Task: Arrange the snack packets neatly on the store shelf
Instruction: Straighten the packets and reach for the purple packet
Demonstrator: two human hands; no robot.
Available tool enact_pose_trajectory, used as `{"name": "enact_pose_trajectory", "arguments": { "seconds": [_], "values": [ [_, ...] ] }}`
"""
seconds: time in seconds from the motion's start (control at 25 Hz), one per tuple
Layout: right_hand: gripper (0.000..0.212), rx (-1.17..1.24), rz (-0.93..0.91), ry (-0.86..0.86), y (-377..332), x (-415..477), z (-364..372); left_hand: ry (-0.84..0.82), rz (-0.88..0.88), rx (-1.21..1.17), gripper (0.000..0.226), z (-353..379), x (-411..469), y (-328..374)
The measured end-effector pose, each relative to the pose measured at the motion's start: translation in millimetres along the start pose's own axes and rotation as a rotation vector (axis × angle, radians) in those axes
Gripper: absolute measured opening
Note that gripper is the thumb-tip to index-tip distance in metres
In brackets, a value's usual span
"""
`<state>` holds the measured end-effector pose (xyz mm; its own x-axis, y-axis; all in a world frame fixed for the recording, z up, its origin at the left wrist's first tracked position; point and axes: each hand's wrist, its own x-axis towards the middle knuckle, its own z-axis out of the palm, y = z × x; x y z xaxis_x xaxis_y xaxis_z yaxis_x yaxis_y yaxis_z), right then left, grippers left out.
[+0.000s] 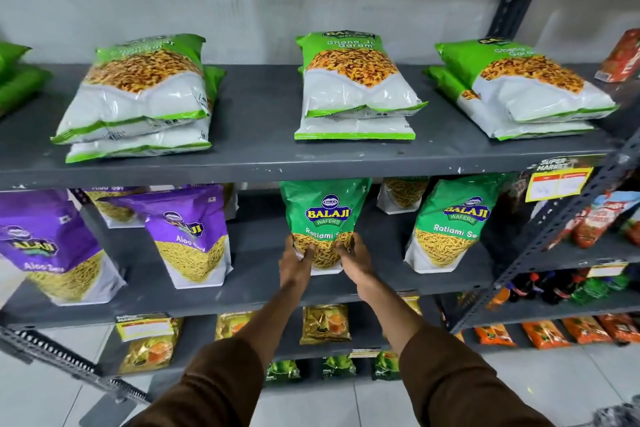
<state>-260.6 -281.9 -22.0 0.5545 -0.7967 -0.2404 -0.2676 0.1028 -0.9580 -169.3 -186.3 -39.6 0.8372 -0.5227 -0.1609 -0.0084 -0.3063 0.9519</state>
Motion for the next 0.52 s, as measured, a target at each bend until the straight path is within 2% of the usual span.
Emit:
{"name": "enact_pose_trajectory", "arguments": {
  "seconds": [0.08, 0.16, 0.24, 0.36, 0.44, 0.52],
  "values": [
    [0.059, 0.003, -0.011, 0.025, -2, -13, 2, -0.018, 0.035, -0.015, 0.058, -8, -6, 0],
    [0.07, -0.077, -0.089, 0.242, 7, -33, 12, 0.034, 0.115, 0.006, 0.063, -19, -20, -9],
    [0.054, -0.055, -0.245, 0.369, 21, -56, 35, 0.129, 0.181, 0.004, 0.06, -35, -36, -25],
    [0.027, 0.002, -0.394, 0.175, 23, -84, 81, 0.283, 0.24, -0.166, 0.042, -70, -49, -45],
    [0.025, 0.008, -0.409, 0.043, 18, -91, 107, 0.41, 0.254, -0.236, 0.029, -97, -56, -49],
    [0.029, -0.014, -0.39, -0.041, 11, -91, 132, 0.514, 0.255, -0.211, 0.026, -123, -57, -47]
  ]
}}
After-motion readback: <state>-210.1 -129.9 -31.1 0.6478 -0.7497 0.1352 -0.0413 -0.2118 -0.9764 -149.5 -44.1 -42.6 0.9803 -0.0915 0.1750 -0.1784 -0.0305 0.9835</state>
